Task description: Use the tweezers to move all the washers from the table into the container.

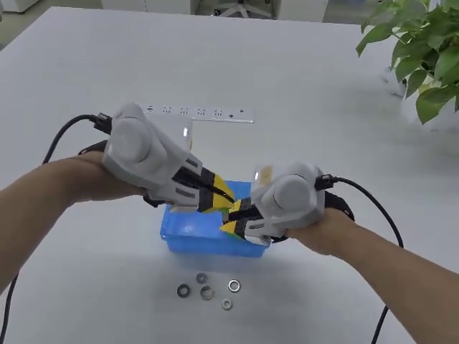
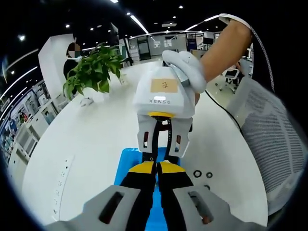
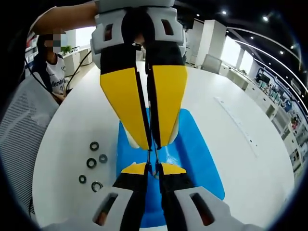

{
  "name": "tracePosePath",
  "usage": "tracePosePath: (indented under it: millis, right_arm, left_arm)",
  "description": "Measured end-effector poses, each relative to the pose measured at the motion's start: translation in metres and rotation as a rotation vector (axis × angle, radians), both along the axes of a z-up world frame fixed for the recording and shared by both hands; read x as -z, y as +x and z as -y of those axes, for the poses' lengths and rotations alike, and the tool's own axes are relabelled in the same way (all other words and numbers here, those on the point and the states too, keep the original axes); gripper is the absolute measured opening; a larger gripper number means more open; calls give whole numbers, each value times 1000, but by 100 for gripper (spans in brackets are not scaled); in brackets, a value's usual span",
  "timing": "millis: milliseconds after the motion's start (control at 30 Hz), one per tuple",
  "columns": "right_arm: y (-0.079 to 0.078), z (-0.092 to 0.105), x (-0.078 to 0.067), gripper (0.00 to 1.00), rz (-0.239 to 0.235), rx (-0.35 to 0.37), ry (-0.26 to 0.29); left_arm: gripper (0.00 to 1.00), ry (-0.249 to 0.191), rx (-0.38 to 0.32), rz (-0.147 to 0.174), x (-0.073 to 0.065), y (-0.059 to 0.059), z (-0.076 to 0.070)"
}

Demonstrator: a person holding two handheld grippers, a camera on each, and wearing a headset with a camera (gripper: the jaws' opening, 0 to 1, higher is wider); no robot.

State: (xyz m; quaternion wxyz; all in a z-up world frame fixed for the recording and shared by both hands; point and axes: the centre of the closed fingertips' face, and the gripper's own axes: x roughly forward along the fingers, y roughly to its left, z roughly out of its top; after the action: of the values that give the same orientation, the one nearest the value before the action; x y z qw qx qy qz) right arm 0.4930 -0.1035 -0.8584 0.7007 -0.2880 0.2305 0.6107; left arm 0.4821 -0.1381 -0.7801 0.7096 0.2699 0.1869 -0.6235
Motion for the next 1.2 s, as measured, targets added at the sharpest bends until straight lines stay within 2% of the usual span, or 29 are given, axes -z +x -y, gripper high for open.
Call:
tracePosePath:
  millis: [233,667,867,1200]
  right_arm:
    - [1,0,5,11,-6,1,-9]
    - [4,1,3,12,1,8,-1]
    - [3,1,-5,12,11,3,0]
    - [0,0,-21,12,47,-6,8]
  left_arm:
    - [6,-3,-10,-16,5,1,0]
    - [6,-6,-13,-10,2,3,0]
    - [6,-10,-14,-5,-5,2,-1]
    - [6,-39,-27,-14,-22,-2,-5]
